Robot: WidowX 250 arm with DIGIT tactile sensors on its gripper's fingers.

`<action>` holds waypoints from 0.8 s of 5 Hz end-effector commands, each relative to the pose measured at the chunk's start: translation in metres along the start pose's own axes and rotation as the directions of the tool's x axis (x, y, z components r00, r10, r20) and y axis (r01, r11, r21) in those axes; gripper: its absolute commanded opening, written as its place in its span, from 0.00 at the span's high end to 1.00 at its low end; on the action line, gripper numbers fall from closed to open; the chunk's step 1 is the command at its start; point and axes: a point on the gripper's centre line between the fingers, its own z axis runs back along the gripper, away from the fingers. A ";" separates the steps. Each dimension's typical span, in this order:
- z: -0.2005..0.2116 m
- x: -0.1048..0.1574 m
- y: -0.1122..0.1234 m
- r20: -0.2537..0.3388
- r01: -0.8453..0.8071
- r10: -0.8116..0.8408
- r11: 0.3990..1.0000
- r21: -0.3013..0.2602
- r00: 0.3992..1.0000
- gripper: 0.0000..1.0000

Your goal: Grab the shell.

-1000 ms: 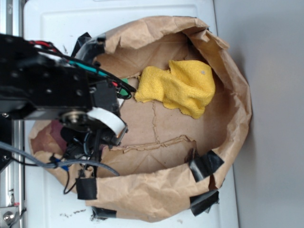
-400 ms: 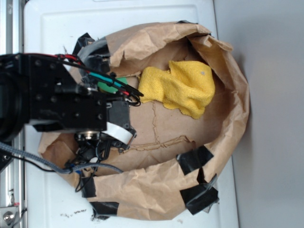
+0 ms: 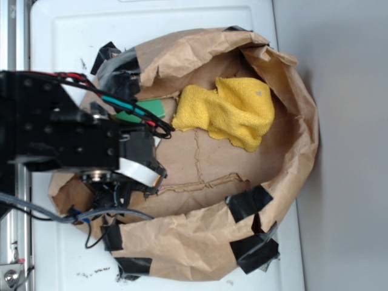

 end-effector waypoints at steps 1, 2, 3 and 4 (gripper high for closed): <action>0.010 0.007 0.000 0.041 0.037 -0.038 0.999 0.011 0.998 1.00; 0.046 0.021 0.008 0.126 0.004 -0.004 1.000 0.000 0.992 1.00; 0.086 0.045 0.014 0.207 -0.031 0.034 0.999 -0.015 0.978 1.00; 0.119 0.064 0.020 0.250 -0.054 0.062 0.998 -0.038 0.966 1.00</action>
